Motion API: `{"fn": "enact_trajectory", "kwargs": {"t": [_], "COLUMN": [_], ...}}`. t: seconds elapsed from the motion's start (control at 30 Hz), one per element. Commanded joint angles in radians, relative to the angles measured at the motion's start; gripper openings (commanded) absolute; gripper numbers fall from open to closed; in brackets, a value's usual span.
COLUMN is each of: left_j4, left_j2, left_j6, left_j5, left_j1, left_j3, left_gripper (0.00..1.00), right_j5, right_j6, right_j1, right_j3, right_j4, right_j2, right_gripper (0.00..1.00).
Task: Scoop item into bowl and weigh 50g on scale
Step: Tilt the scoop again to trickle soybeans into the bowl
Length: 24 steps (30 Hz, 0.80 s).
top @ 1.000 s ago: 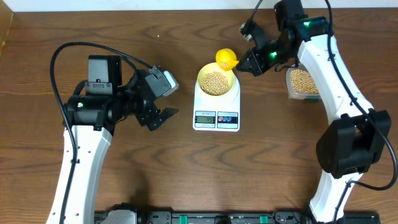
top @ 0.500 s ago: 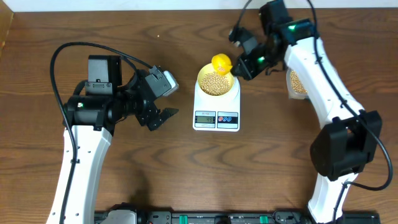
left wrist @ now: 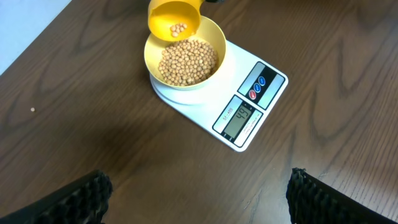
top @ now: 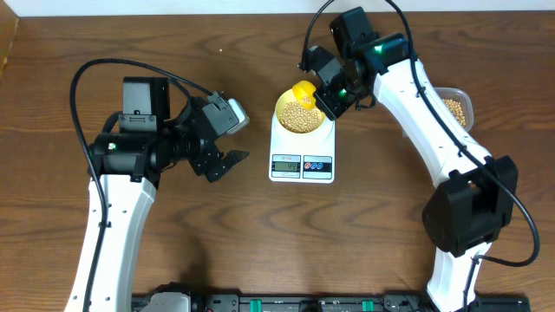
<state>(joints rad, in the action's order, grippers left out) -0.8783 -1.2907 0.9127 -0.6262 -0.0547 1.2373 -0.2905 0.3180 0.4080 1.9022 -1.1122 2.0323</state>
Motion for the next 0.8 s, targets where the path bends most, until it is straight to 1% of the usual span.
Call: {"fn": "enact_trajectory", "kwargs": {"t": [0.0, 0.13, 0.33, 0.77], "left_j4": [-0.002, -0.002, -0.002, -0.002], "left_j2": [-0.008, -0.008, -0.008, -0.008], "left_j6": [-0.01, -0.01, -0.01, -0.01], "left_j5": [-0.013, -0.013, -0.013, -0.013], "left_j1": [0.004, 0.004, 0.004, 0.004], "left_j3": [-0.007, -0.007, -0.007, -0.007], "left_gripper": [0.92, 0.92, 0.92, 0.92], "right_j5": [0.023, 0.022, 0.023, 0.023], "right_j6": [-0.006, -0.006, 0.032, 0.031], "right_j1": [0.002, 0.01, 0.033, 0.037], "right_j3": [0.008, 0.008, 0.008, 0.008], "right_j4": [0.005, 0.005, 0.002, 0.002], "right_j2": [-0.032, -0.032, -0.032, -0.032], "right_gripper": [0.01, 0.01, 0.01, 0.01]}}
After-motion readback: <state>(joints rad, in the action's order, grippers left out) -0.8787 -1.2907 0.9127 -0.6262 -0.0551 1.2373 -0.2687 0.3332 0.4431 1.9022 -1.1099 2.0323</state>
